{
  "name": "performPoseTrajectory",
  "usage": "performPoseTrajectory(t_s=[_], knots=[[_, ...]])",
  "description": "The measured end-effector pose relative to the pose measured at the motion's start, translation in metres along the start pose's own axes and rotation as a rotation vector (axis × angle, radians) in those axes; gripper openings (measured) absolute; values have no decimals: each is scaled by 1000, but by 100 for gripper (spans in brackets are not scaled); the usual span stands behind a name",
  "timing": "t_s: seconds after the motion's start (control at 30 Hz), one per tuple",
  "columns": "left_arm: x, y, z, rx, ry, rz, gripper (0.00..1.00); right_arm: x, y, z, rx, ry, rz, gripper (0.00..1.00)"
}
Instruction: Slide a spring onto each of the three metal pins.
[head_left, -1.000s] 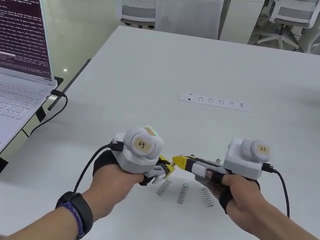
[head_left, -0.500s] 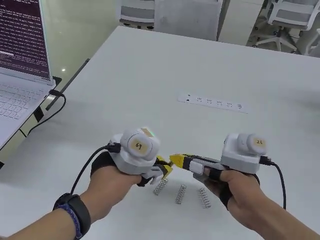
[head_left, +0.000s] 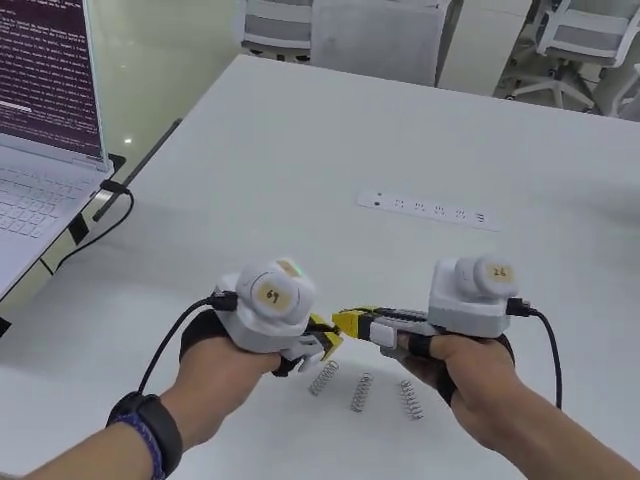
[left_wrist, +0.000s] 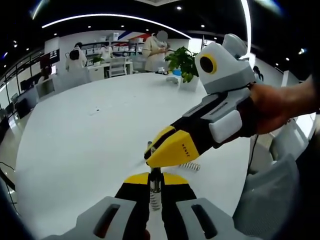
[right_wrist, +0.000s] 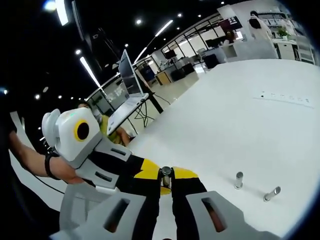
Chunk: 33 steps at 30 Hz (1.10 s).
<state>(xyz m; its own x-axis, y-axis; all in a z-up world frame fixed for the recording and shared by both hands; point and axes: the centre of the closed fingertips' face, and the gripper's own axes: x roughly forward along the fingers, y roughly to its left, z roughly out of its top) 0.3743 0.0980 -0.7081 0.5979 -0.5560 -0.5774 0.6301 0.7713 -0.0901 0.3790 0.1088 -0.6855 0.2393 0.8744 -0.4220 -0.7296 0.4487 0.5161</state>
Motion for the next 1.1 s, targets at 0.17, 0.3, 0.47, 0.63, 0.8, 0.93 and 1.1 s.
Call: performPoseTrajectory(t_s=[0.17,0.3,0.47,0.63,0.8,0.93,1.1], knots=[[1,1,-1,1,2,5,0,2,-1,0,-9,3,-6,5],[2,2,1,-9,-1,4,0,1,-1,1,-12,1,-12,5],[6,2,1,-14,2,-2,0,0,-3,1,-18,3,-20,5],[8,1,2,-6,1,-5,0,-1,-6,1,-26,7,-27,5],[11,3,0,11,5,-7,0,1,-7,0,-53,22,-31,5],[12,5,0,18,4,-8,0,4,-8,1,-65,36,-35,5],[15,12,-1,38,-4,-1,0,11,-9,2,-134,90,-39,5]])
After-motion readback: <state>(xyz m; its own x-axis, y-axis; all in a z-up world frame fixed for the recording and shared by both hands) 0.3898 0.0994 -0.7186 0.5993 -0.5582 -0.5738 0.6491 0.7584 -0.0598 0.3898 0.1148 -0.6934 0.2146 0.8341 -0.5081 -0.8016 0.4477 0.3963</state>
